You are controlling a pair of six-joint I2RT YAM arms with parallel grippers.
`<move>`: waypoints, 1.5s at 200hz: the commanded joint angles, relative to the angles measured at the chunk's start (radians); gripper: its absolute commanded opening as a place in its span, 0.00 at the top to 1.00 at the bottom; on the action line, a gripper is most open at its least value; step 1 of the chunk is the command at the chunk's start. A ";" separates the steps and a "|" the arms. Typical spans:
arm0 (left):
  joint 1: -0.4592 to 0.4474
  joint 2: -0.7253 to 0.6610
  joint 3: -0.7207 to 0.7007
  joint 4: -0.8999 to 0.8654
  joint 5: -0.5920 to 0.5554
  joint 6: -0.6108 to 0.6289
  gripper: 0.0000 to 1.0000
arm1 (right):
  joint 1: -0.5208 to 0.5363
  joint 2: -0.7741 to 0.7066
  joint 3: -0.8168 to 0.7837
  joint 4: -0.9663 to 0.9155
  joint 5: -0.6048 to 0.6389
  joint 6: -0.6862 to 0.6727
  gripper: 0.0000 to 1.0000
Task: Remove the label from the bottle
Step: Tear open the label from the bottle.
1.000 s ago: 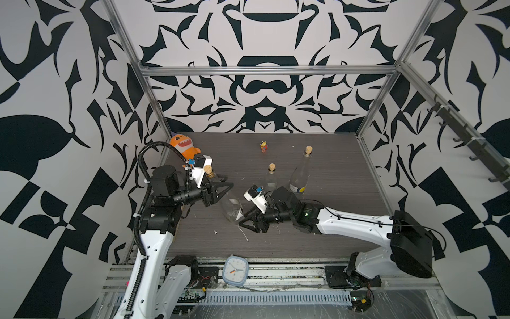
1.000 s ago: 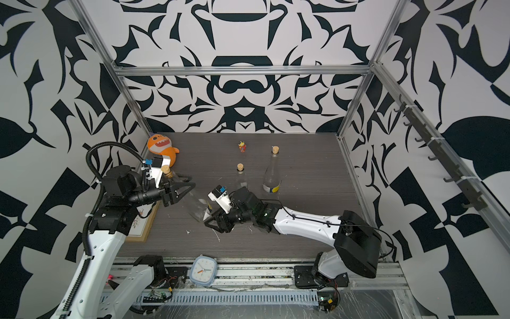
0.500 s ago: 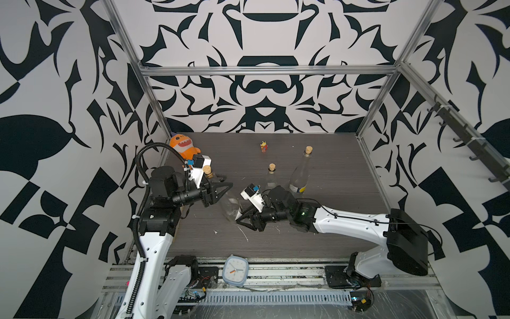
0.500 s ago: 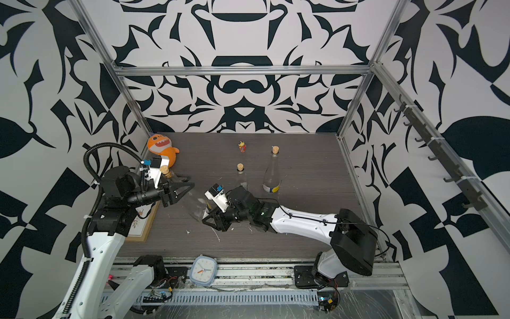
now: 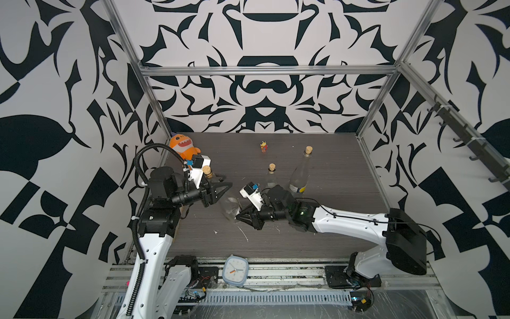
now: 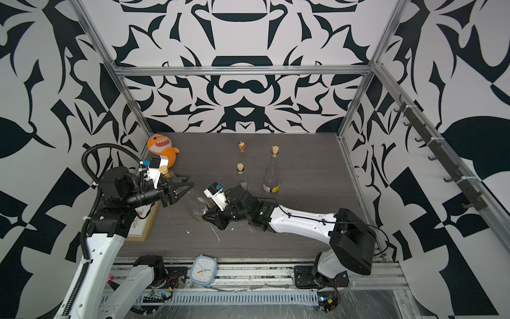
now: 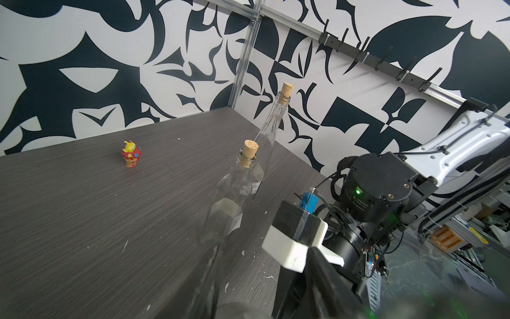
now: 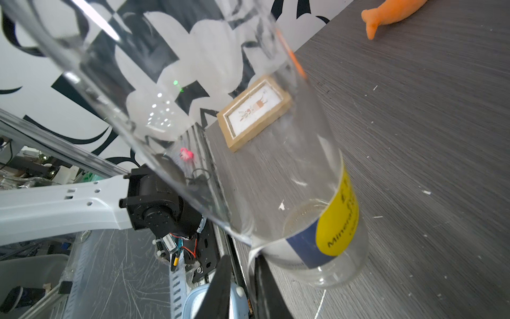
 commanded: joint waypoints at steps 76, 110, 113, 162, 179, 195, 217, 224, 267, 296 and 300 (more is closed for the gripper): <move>-0.002 -0.029 0.004 0.062 0.108 -0.017 1.00 | 0.004 -0.003 0.065 -0.041 0.070 0.008 1.00; -0.031 -0.015 0.017 0.038 0.149 0.006 1.00 | -0.014 -0.023 0.056 -0.107 0.038 -0.022 1.00; -0.035 -0.013 0.019 0.033 0.151 0.010 1.00 | -0.016 -0.024 0.053 -0.107 0.031 -0.025 1.00; -0.074 0.001 0.043 -0.028 0.191 0.062 1.00 | -0.069 -0.070 -0.008 -0.135 -0.064 -0.059 1.00; -0.089 0.011 0.053 -0.049 0.203 0.079 1.00 | -0.079 -0.085 -0.017 -0.166 -0.091 -0.085 1.00; -0.096 0.020 0.061 -0.064 0.209 0.091 1.00 | -0.090 -0.104 -0.025 -0.197 -0.116 -0.103 1.00; -0.102 0.022 0.063 -0.068 0.220 0.093 1.00 | -0.110 -0.134 -0.044 -0.224 -0.148 -0.117 1.00; -0.106 0.023 0.064 -0.068 0.223 0.092 1.00 | -0.117 -0.140 -0.046 -0.234 -0.159 -0.123 1.00; -0.146 0.038 0.077 -0.099 0.228 0.111 1.00 | -0.148 -0.168 -0.065 -0.283 -0.227 -0.145 1.00; -0.189 0.048 0.093 -0.175 0.185 0.166 1.00 | -0.163 -0.181 -0.069 -0.314 -0.282 -0.163 1.00; -0.193 0.049 0.094 -0.183 0.182 0.171 1.00 | -0.165 -0.182 -0.069 -0.322 -0.287 -0.168 1.00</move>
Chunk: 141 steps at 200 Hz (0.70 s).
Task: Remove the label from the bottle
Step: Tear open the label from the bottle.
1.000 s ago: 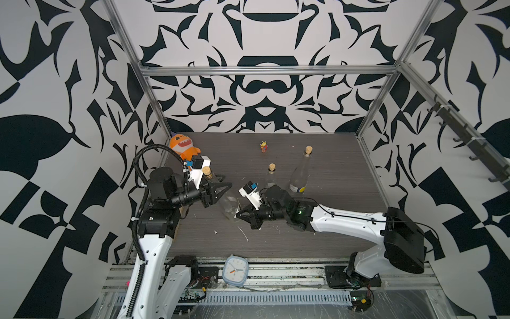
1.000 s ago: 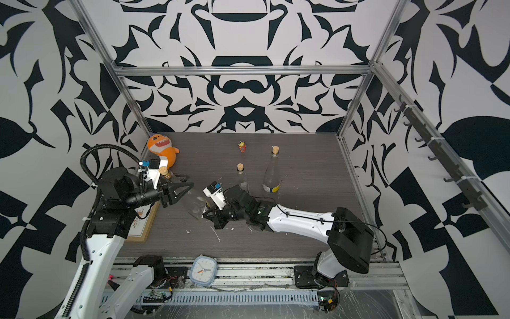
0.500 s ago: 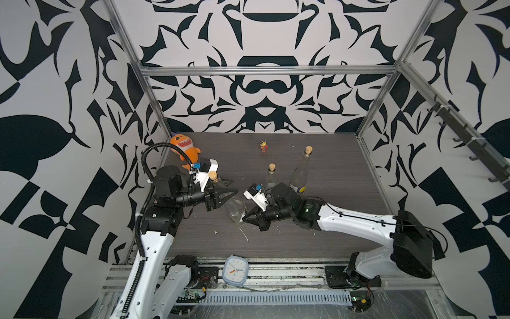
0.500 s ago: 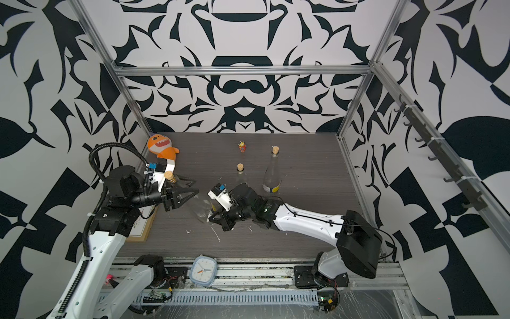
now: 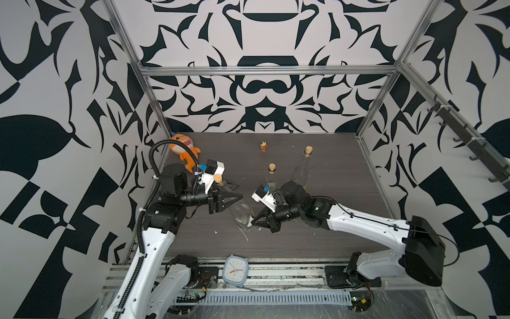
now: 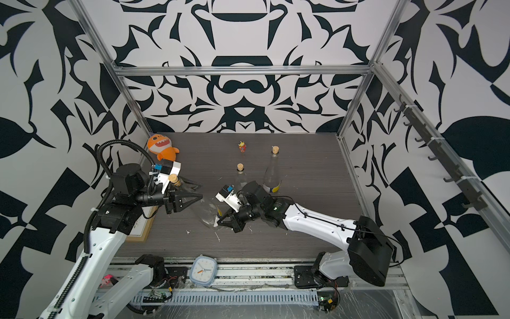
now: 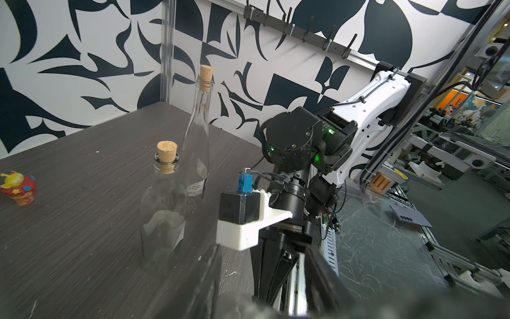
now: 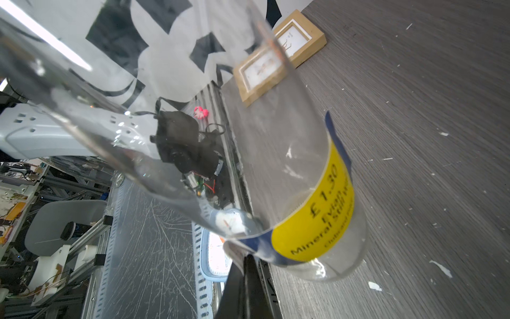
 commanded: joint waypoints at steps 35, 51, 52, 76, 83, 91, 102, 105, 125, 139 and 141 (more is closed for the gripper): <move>-0.048 -0.006 0.061 -0.147 0.030 0.058 1.00 | -0.041 -0.040 -0.003 -0.121 -0.050 -0.065 1.00; -0.060 -0.005 0.066 -0.165 0.034 0.070 1.00 | -0.044 -0.043 -0.007 -0.139 -0.080 -0.073 1.00; -0.061 -0.004 0.067 -0.166 0.035 0.071 1.00 | -0.044 -0.043 -0.006 -0.141 -0.082 -0.075 1.00; -0.077 0.011 0.081 -0.204 0.041 0.096 1.00 | -0.053 -0.064 -0.019 -0.162 -0.141 -0.096 1.00; -0.079 0.014 0.079 -0.203 0.049 0.096 1.00 | -0.058 -0.073 -0.028 -0.161 -0.163 -0.102 1.00; -0.080 0.018 0.079 -0.203 0.069 0.096 1.00 | -0.068 -0.086 -0.039 -0.153 -0.192 -0.104 1.00; -0.087 0.025 0.080 -0.204 0.097 0.096 1.00 | -0.080 -0.103 -0.057 -0.137 -0.228 -0.104 1.00; -0.089 0.026 0.081 -0.204 0.103 0.096 1.00 | -0.083 -0.108 -0.061 -0.135 -0.235 -0.105 1.00; -0.110 0.040 0.088 -0.222 0.133 0.099 1.00 | -0.095 -0.127 -0.071 -0.140 -0.274 -0.120 1.00; -0.132 0.051 0.099 -0.249 0.142 0.107 1.00 | -0.098 -0.136 -0.068 -0.161 -0.288 -0.142 1.00; -0.135 0.053 0.100 -0.254 0.141 0.110 1.00 | -0.098 -0.137 -0.067 -0.163 -0.288 -0.145 1.00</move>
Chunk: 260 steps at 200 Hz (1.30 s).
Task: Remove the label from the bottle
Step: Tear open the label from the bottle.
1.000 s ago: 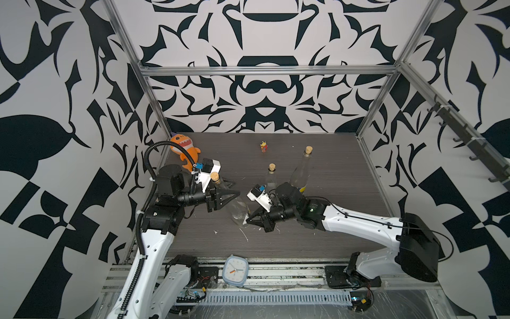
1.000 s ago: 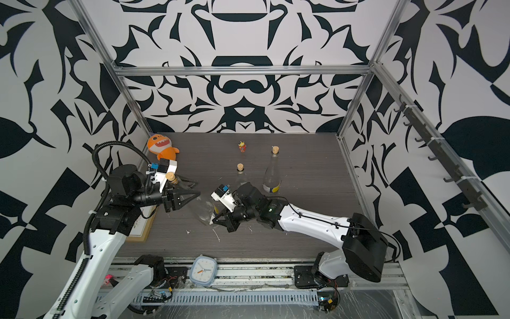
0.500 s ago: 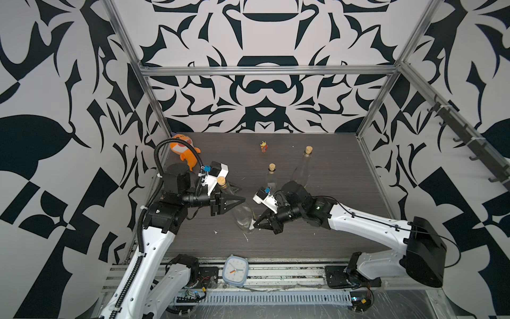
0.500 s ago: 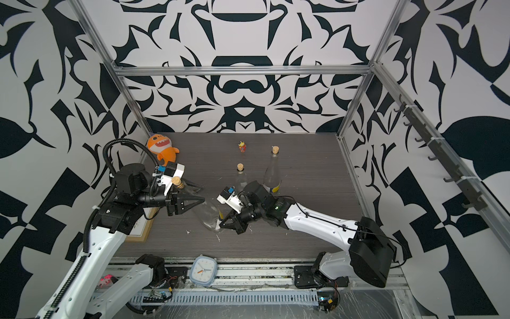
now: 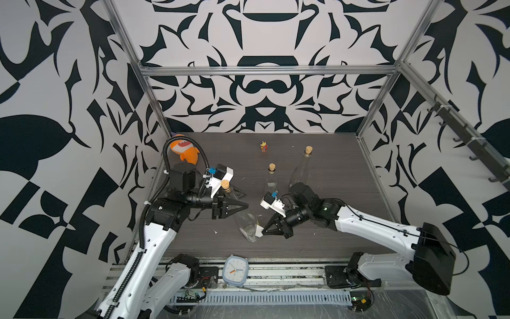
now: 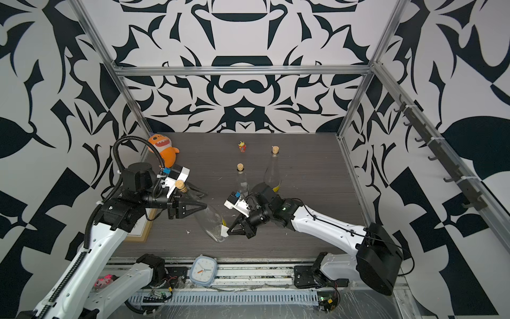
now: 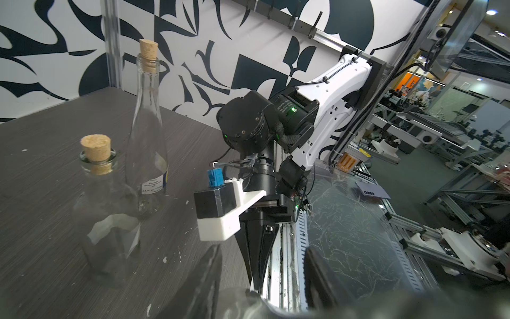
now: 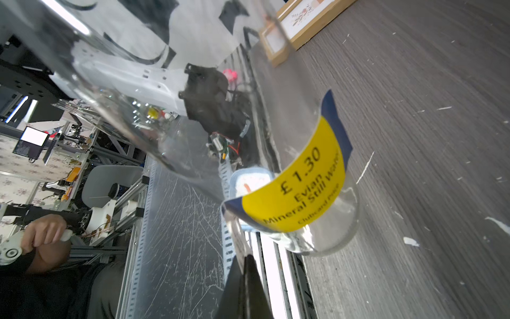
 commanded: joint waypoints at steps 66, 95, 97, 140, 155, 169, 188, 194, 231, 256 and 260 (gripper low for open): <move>-0.073 -0.006 0.073 -0.222 0.011 0.074 1.00 | -0.073 -0.067 -0.006 -0.011 -0.105 -0.041 1.00; -0.073 -0.012 0.069 -0.226 -0.077 0.090 1.00 | -0.072 -0.046 -0.002 -0.031 -0.112 -0.052 1.00; -0.072 -0.011 0.069 -0.224 -0.080 0.091 1.00 | -0.073 -0.043 -0.003 -0.028 -0.112 -0.051 1.00; -0.073 0.014 0.056 -0.202 -0.078 0.096 1.00 | -0.063 0.019 -0.009 0.009 -0.062 -0.058 1.00; -0.079 0.009 0.033 -0.165 -0.091 0.084 1.00 | -0.053 0.045 -0.009 0.021 -0.039 -0.061 1.00; -0.095 0.008 0.017 -0.151 -0.097 0.112 1.00 | -0.050 0.070 -0.019 0.055 -0.011 -0.046 1.00; -0.119 -0.004 -0.011 -0.110 -0.097 0.147 1.00 | -0.049 0.092 -0.045 0.111 0.034 -0.018 1.00; -0.123 -0.004 -0.019 -0.095 -0.109 0.146 1.00 | -0.050 0.094 -0.051 0.125 0.050 -0.009 1.00; -0.129 0.052 -0.031 -0.060 -0.140 0.184 1.00 | -0.048 0.114 -0.083 0.197 0.091 0.012 1.00; -0.161 0.066 -0.057 0.004 -0.221 0.166 1.00 | -0.049 0.124 -0.102 0.226 0.143 0.004 1.00; -0.166 0.066 -0.061 0.011 -0.231 0.166 1.00 | -0.048 0.128 -0.104 0.233 0.149 0.005 1.00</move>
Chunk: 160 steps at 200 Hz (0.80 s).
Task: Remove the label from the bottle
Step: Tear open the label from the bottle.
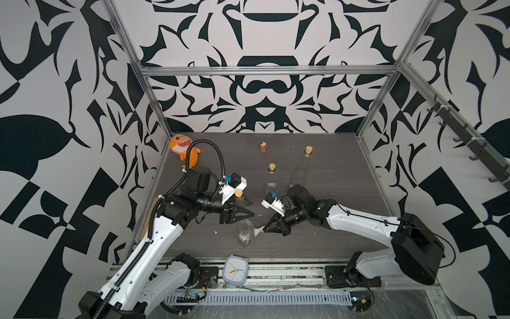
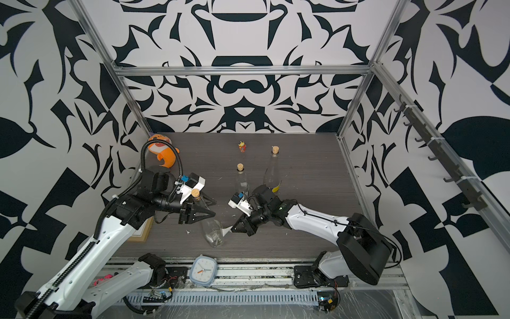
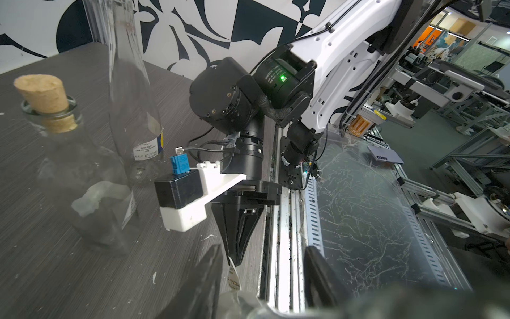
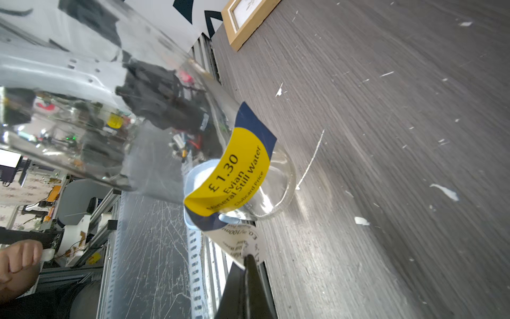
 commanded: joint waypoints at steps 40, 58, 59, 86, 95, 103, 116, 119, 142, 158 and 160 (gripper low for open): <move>-0.043 -0.006 -0.048 0.171 -0.129 -0.012 1.00 | -0.001 0.060 -0.009 0.124 0.092 0.002 1.00; -0.046 -0.024 -0.090 0.255 -0.158 -0.035 1.00 | -0.004 0.084 -0.006 0.139 0.111 0.001 1.00; -0.046 -0.025 -0.092 0.260 -0.159 -0.036 1.00 | -0.004 0.085 -0.005 0.140 0.112 0.001 1.00; -0.047 -0.003 -0.121 0.332 -0.156 -0.064 1.00 | -0.030 0.120 0.002 0.151 0.103 0.002 1.00; -0.048 0.007 -0.124 0.352 -0.154 -0.071 1.00 | -0.040 0.129 0.002 0.151 0.094 0.000 1.00; -0.051 0.016 -0.125 0.367 -0.145 -0.075 1.00 | -0.053 0.132 -0.002 0.151 0.091 0.000 1.00; -0.054 0.036 -0.117 0.378 -0.129 -0.081 1.00 | -0.072 0.132 -0.006 0.147 0.072 -0.007 1.00; -0.056 0.041 -0.115 0.378 -0.123 -0.080 1.00 | -0.077 0.131 -0.006 0.143 0.068 -0.010 1.00; -0.065 0.073 -0.103 0.376 -0.105 -0.077 1.00 | -0.101 0.130 0.004 0.099 0.046 -0.045 1.00; -0.066 0.089 -0.101 0.374 -0.095 -0.076 1.00 | -0.108 0.131 0.014 0.083 0.031 -0.055 1.00; -0.066 0.091 -0.100 0.374 -0.095 -0.075 1.00 | -0.108 0.131 0.013 0.082 0.030 -0.056 1.00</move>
